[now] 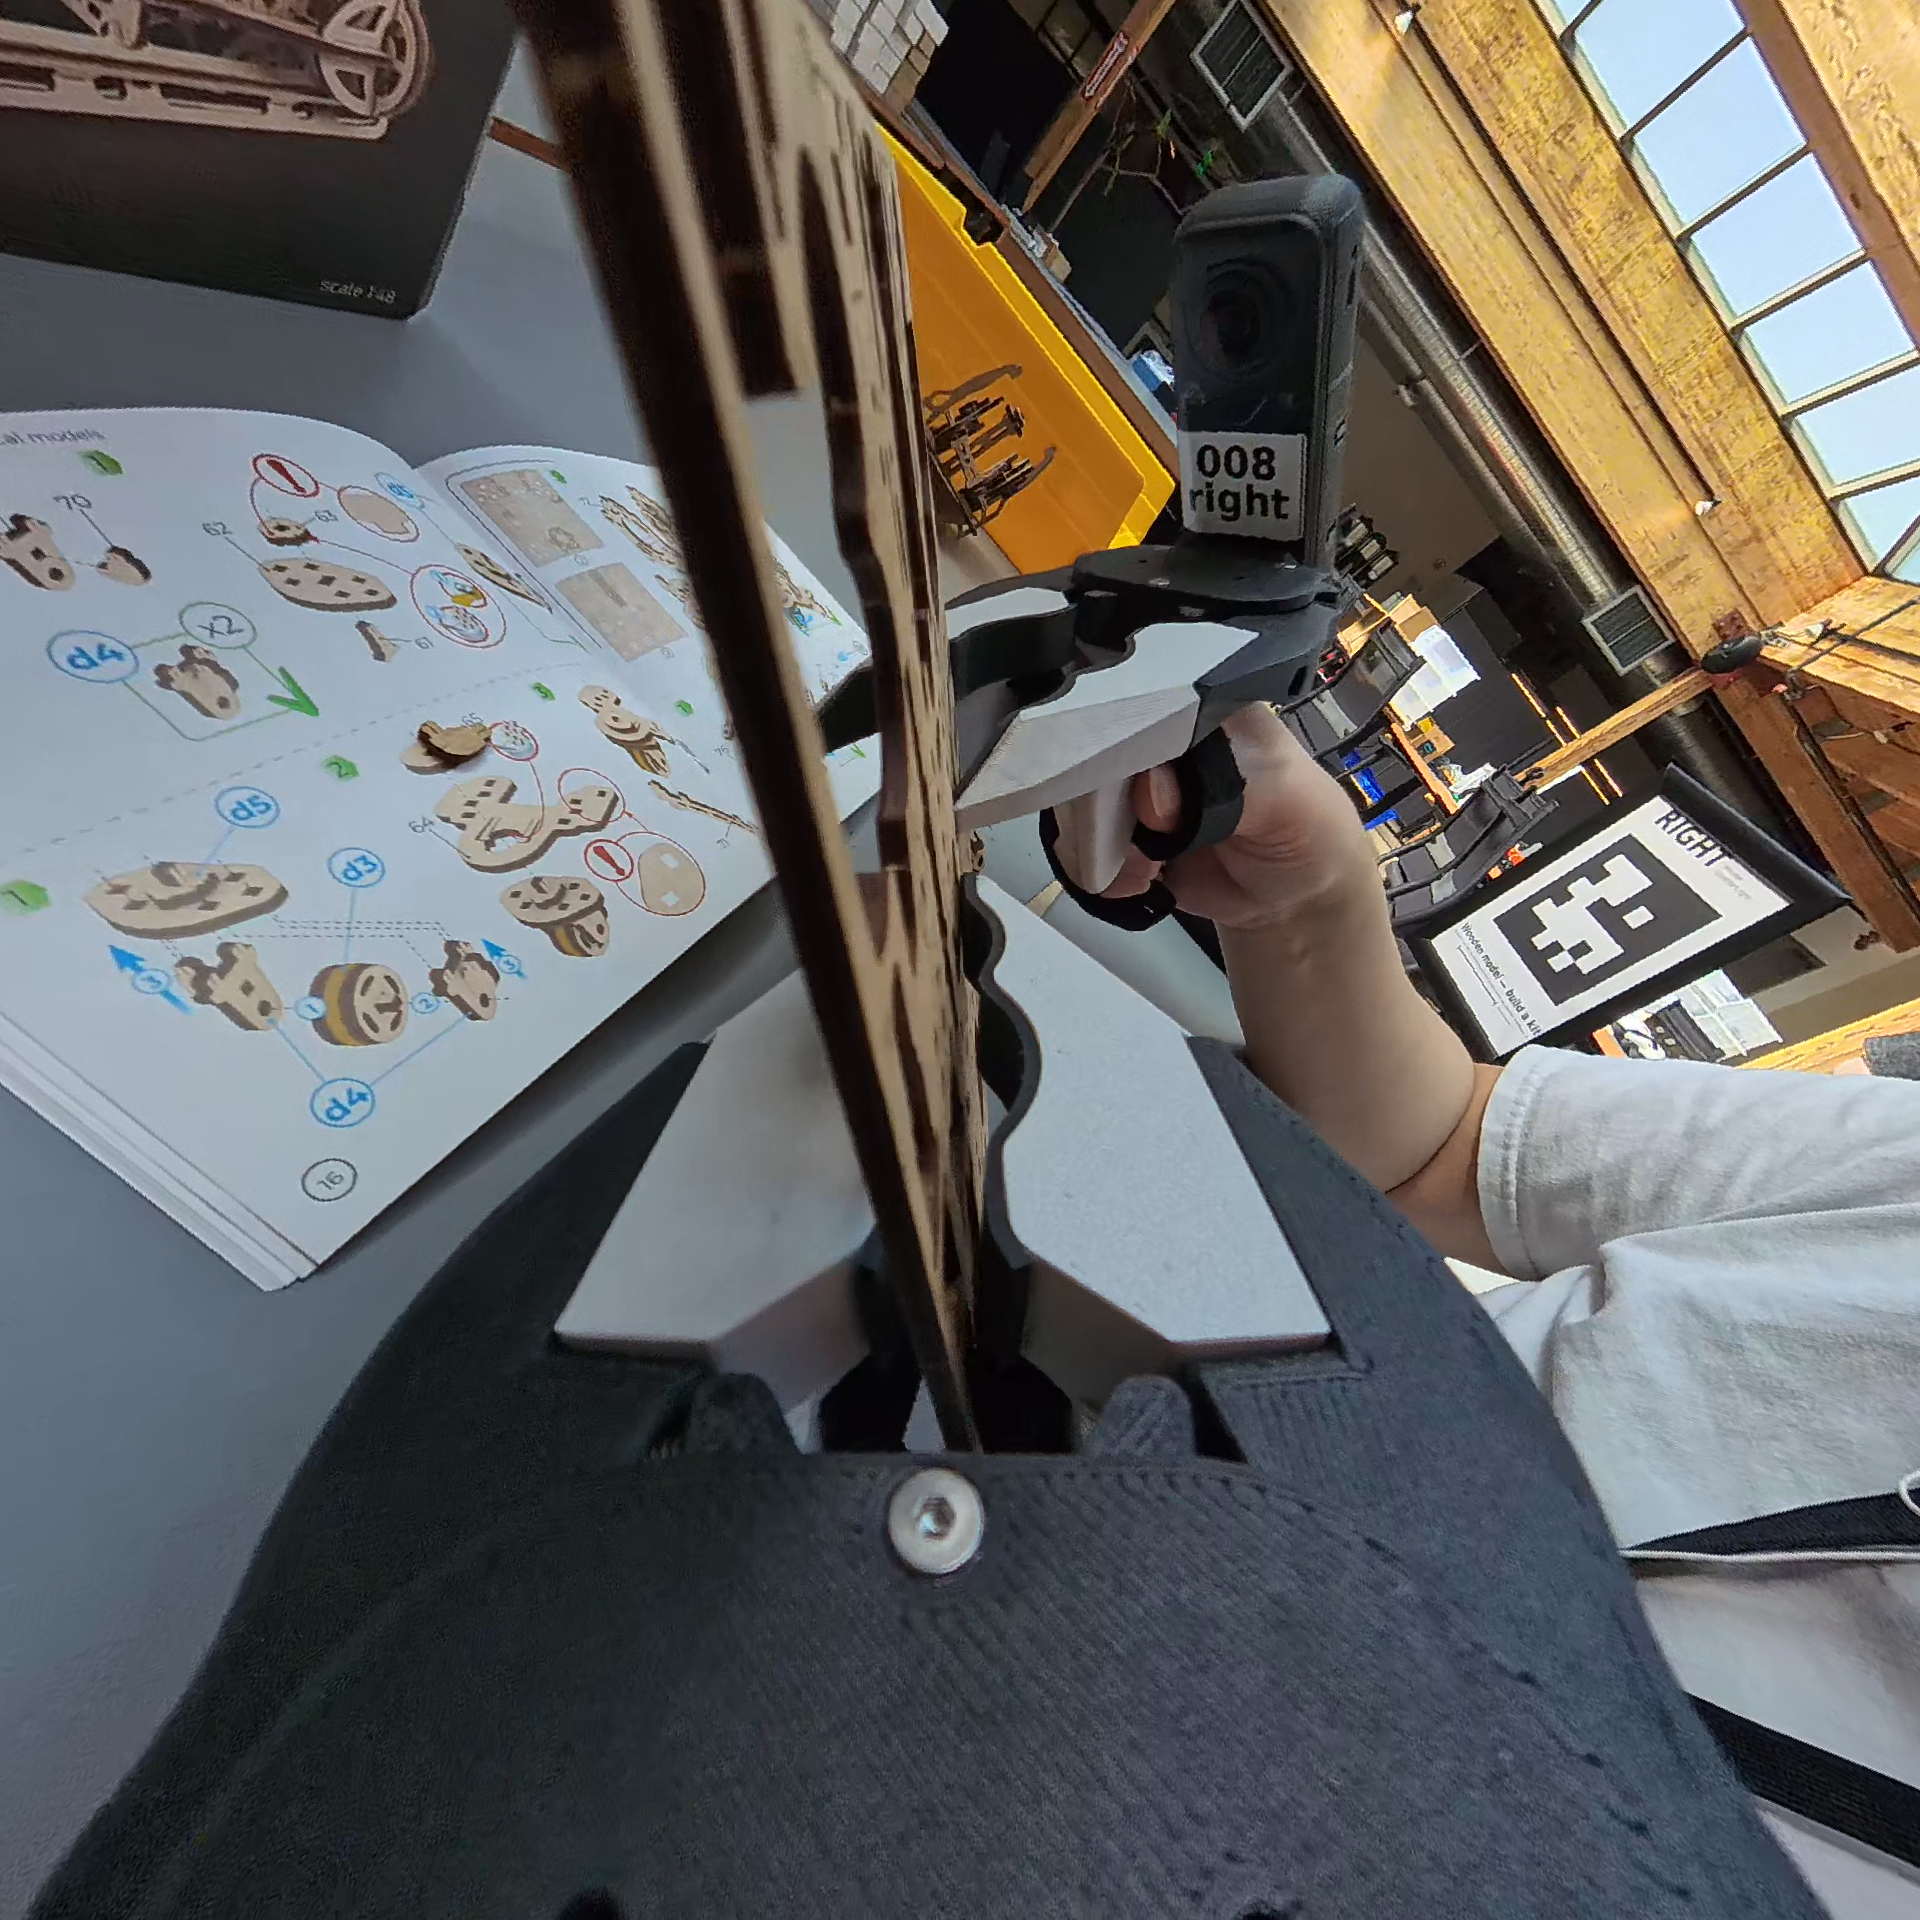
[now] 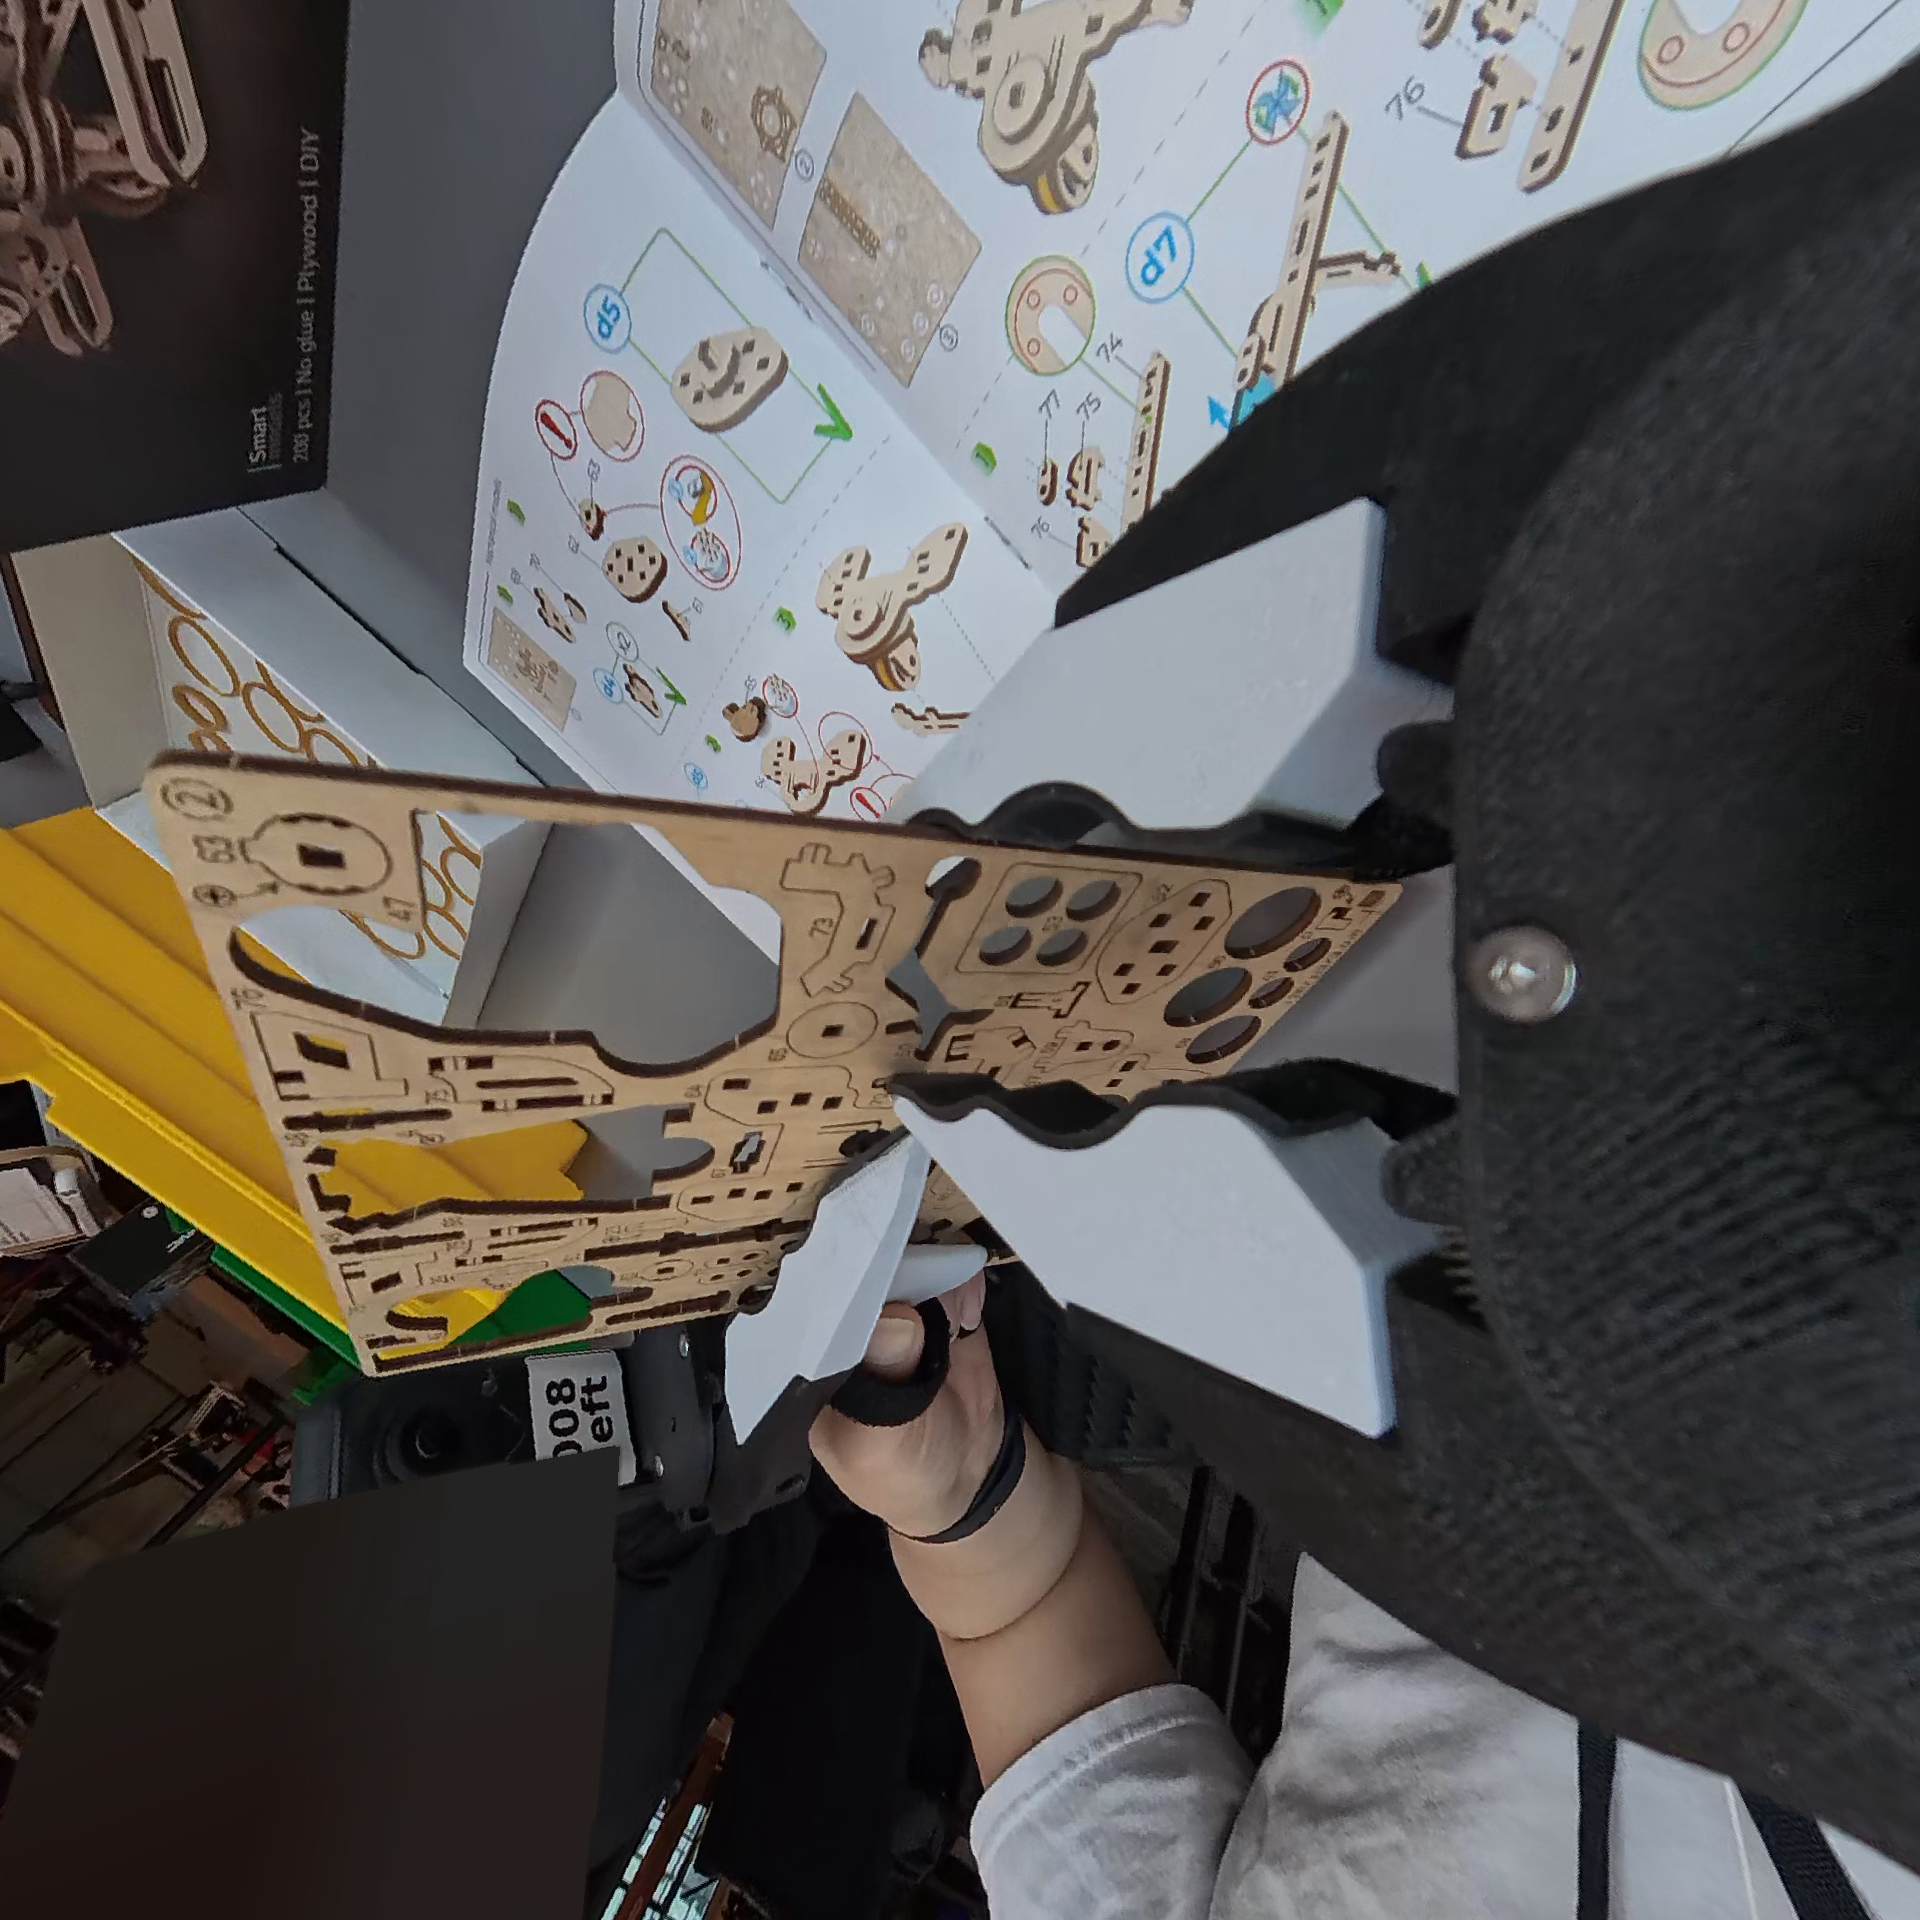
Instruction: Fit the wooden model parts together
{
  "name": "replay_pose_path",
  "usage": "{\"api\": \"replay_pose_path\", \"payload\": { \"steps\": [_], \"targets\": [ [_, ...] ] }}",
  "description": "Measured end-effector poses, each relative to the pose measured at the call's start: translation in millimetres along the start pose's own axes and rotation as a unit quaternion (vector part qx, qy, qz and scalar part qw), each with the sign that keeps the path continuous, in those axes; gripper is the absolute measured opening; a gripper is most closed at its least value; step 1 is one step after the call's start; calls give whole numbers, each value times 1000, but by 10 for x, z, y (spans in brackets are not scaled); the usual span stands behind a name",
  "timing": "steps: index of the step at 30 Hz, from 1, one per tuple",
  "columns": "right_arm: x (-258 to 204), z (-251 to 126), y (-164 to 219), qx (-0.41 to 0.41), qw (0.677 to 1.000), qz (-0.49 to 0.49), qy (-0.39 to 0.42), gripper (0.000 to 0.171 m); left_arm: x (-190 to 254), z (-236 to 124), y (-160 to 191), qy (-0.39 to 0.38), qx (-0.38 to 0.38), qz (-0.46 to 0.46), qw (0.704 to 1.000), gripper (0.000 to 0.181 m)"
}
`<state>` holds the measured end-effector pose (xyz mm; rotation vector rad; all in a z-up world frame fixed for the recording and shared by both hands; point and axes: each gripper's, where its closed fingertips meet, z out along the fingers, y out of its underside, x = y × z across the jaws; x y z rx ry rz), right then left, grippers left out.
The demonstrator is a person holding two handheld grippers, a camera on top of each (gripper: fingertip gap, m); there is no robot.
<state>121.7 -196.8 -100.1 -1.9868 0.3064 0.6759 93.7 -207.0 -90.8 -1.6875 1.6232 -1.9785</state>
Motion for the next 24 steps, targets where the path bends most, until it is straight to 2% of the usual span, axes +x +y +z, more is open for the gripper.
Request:
{"api": "replay_pose_path", "payload": {
  "steps": [7, 13, 15, 18, 21, 24],
  "targets": [
    [31, 4, 41, -9, 1000, 11, 5, 41, -14, 18, 38, -37, -9, 43, 998, 0],
    [-42, -44, -15, 1, 1000, 4, -17, 41, 75, -10, -39, 8, 5, 29, 1000, 2],
    [-206, -119, -90, 20, 998, -4, -61, 44, 128, -109, -169, 24, 28, 31, 999, 3],
    [-334, -392, -394, 108, 989, -22, -97, 49, 247, -384, -476, 54, 85, 68, 993, 1],
    [-288, -750, -711, 218, 972, -52, -75, 47, 514, -770, -844, 119, 181, 119, 969, 1],
    [-202, -1020, -897, 306, 948, -81, -37, 44, 488, -1035, -1027, 110, 233, 169, 951, 1]
  ]
}}
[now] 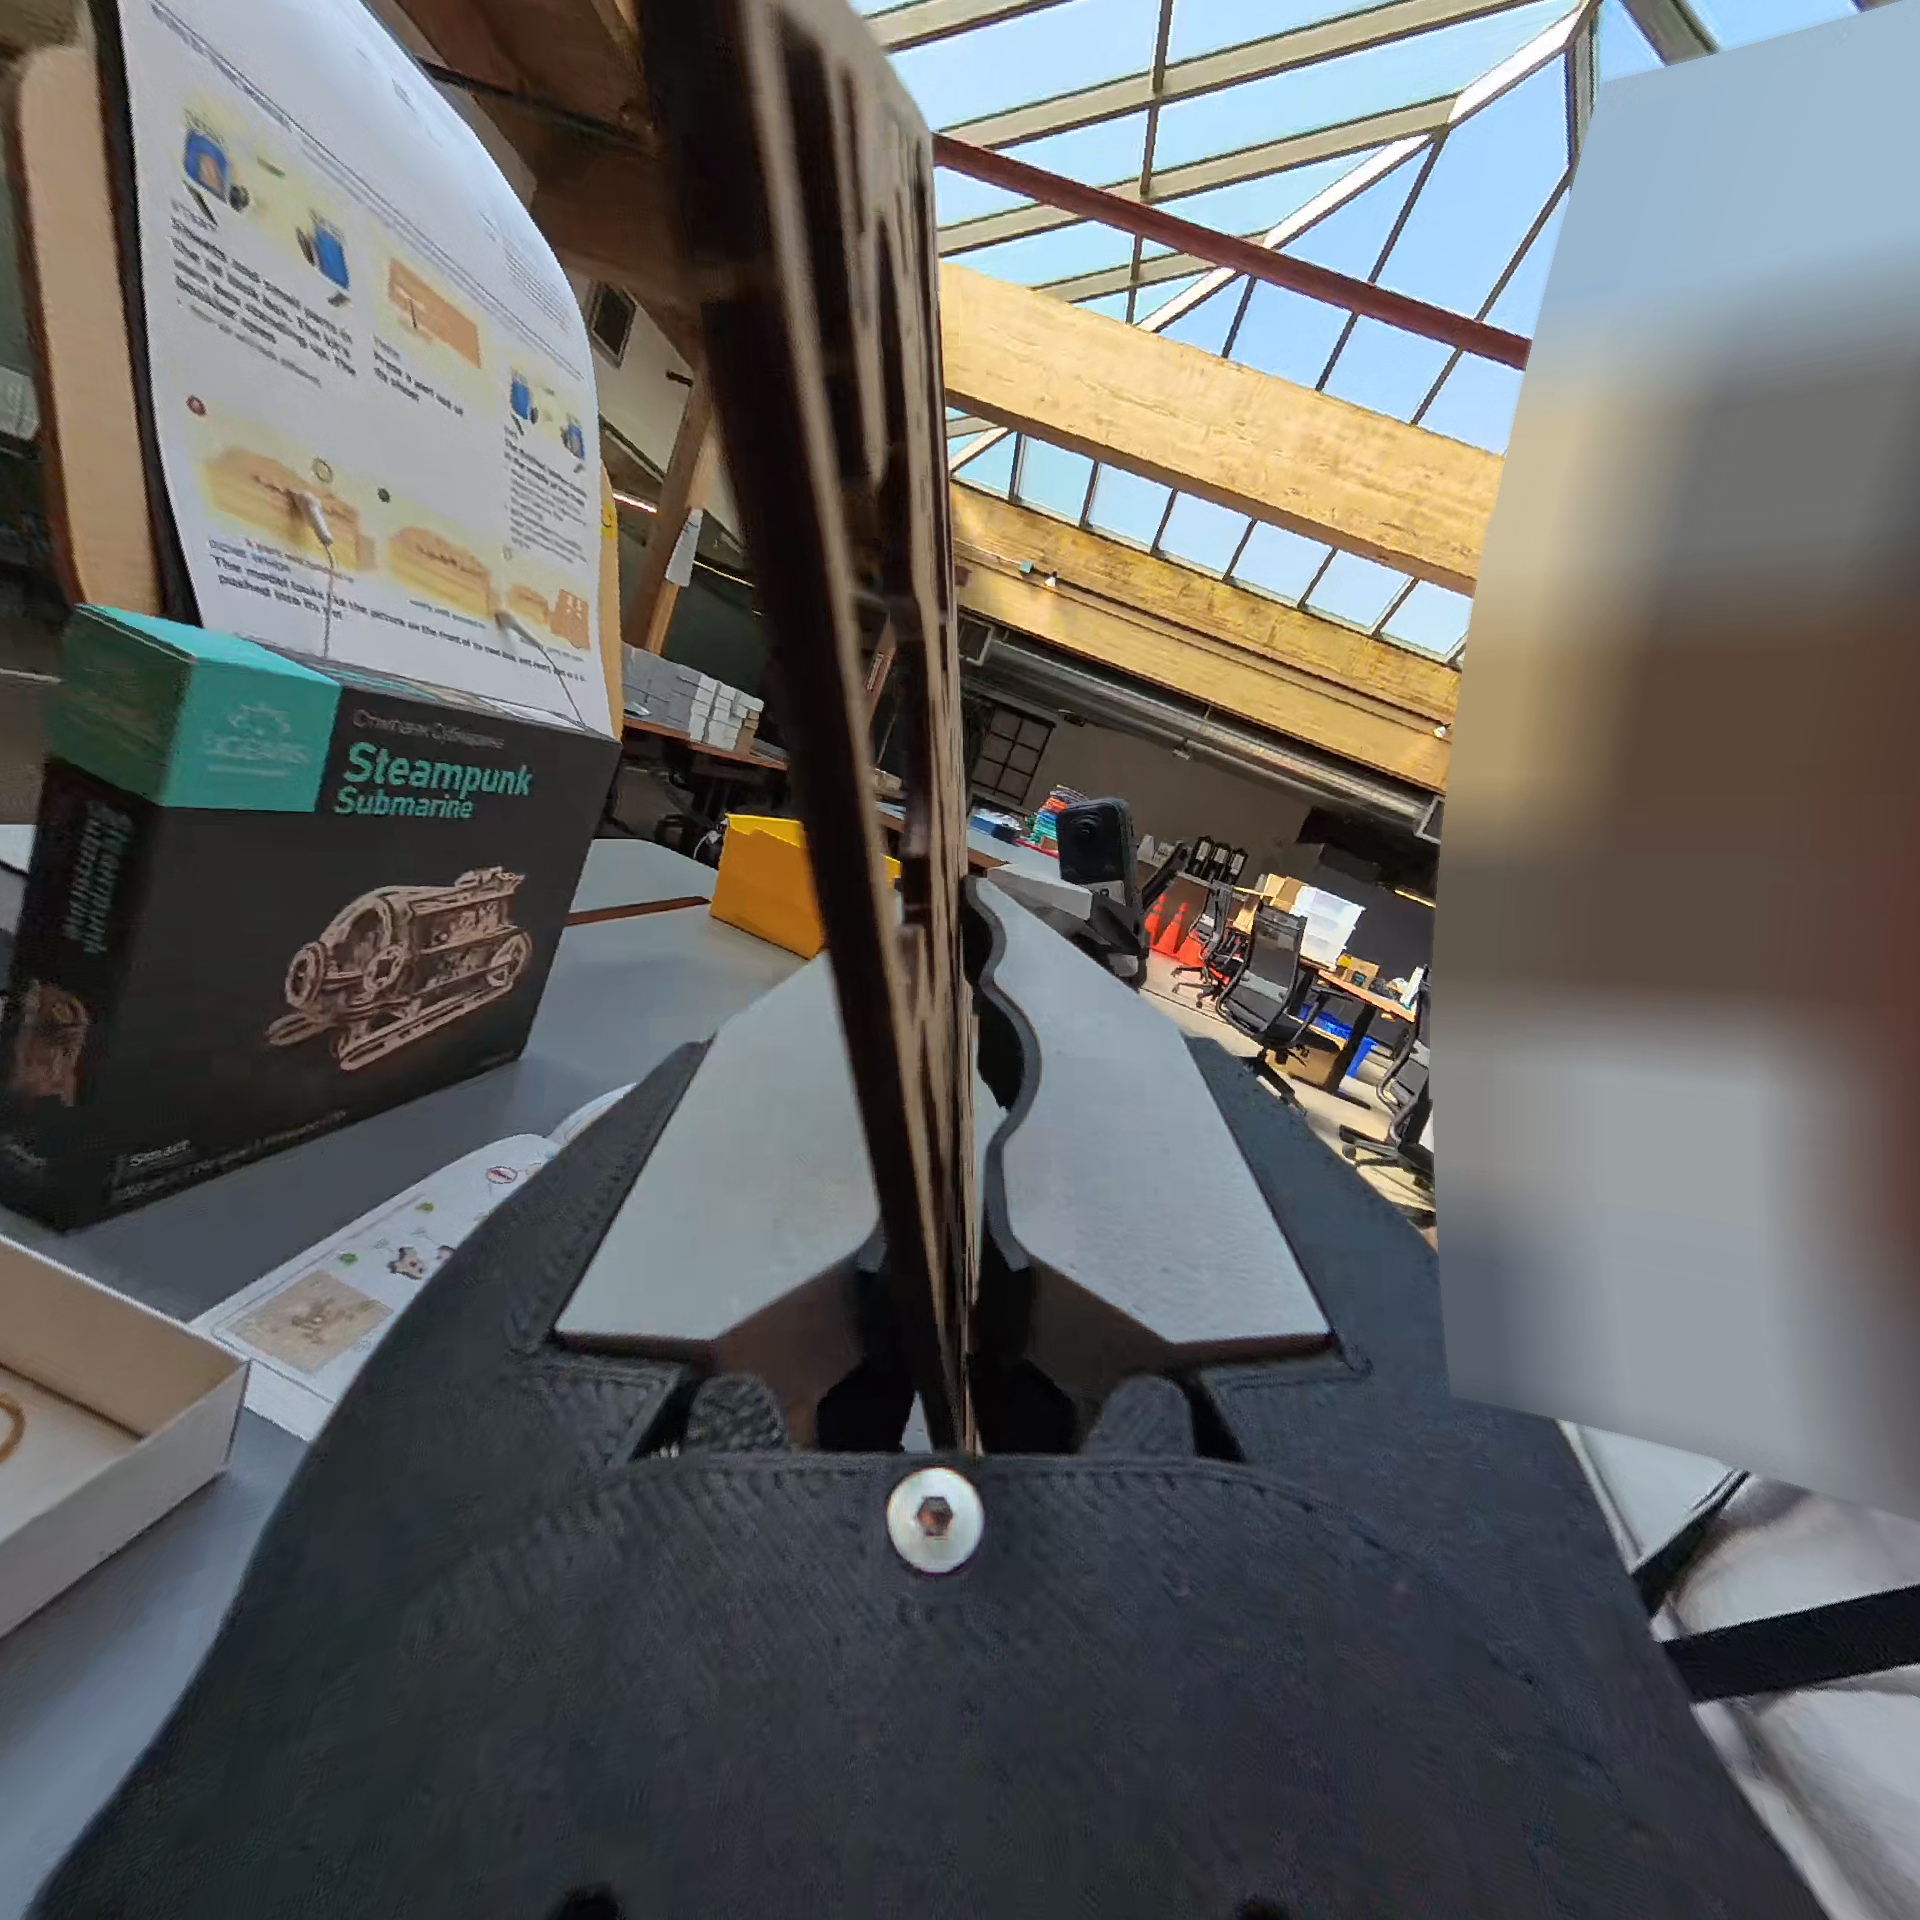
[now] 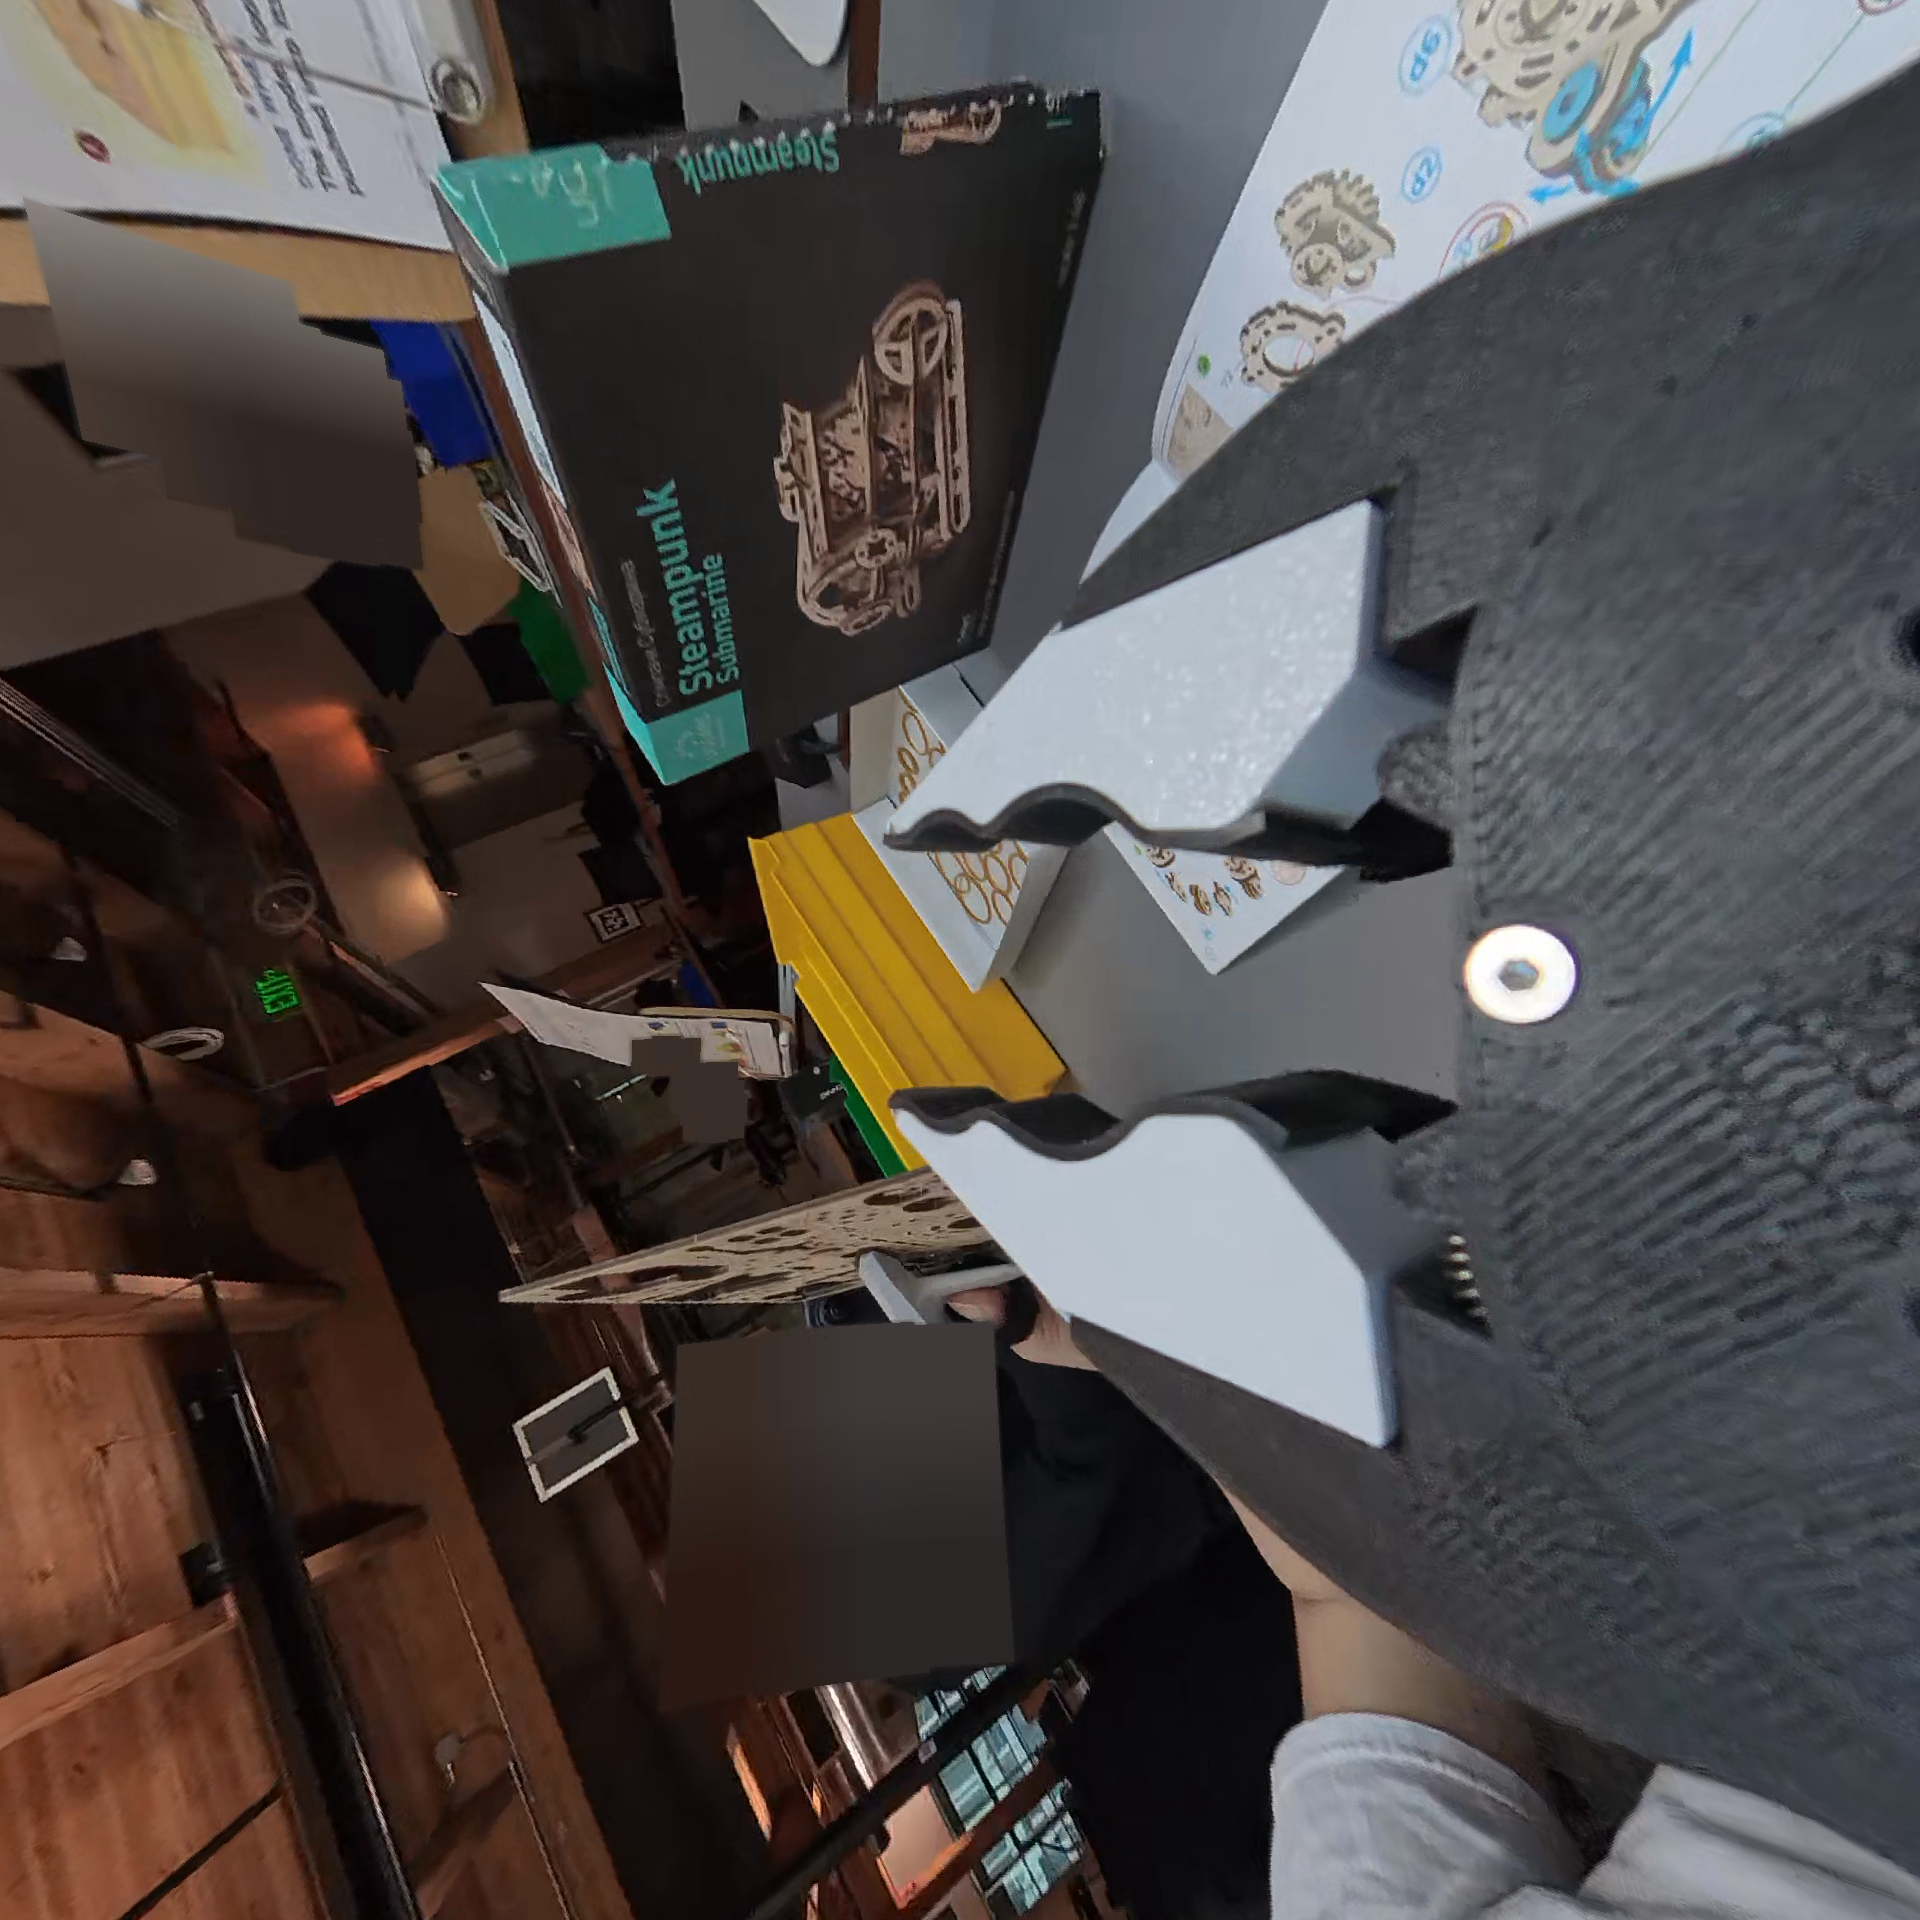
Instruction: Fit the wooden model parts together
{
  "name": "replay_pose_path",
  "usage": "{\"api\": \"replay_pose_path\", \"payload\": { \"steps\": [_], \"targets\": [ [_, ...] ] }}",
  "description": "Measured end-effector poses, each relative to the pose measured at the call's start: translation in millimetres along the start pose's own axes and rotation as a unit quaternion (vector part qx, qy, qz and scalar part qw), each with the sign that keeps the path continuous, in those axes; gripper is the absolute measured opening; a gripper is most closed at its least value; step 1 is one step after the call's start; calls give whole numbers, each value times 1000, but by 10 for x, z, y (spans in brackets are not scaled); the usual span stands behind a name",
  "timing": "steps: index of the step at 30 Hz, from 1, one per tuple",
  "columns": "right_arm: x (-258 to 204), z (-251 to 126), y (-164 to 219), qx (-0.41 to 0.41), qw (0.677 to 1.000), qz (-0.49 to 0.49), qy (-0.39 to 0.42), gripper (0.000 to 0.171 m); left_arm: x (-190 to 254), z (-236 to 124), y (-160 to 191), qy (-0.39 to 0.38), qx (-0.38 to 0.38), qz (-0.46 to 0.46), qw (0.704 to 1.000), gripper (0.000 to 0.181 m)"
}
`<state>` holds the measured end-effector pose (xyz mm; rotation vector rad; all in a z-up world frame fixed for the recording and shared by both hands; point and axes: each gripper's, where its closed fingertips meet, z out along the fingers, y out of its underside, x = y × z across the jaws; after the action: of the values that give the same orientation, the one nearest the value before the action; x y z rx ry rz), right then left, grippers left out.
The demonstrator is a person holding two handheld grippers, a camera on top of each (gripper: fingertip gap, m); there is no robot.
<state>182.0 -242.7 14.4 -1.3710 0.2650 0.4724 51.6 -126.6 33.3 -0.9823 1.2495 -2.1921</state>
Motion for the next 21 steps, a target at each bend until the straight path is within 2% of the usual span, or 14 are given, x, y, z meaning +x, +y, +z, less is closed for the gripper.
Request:
{"api": "replay_pose_path", "payload": {
  "steps": [3, 8, 11, 21],
  "targets": [
    [37, -45, -63, 22, 999, -34, 19, 35, -162, -102, -39, -11, 7, -19, 1000, 2],
    [36, -4, 28, 4, 994, -103, 44, 21, -349, -178, 27, -26, -10, -41, 999, 2],
    [25, 33, 149, -23, 990, -132, 45, 0, -430, -209, 72, -41, -28, -38, 998, 2],
    [-64, 199, 519, -110, 978, -173, 28, 0, -472, -122, 598, -24, -152, -73, 985, 2]
  ]
}}
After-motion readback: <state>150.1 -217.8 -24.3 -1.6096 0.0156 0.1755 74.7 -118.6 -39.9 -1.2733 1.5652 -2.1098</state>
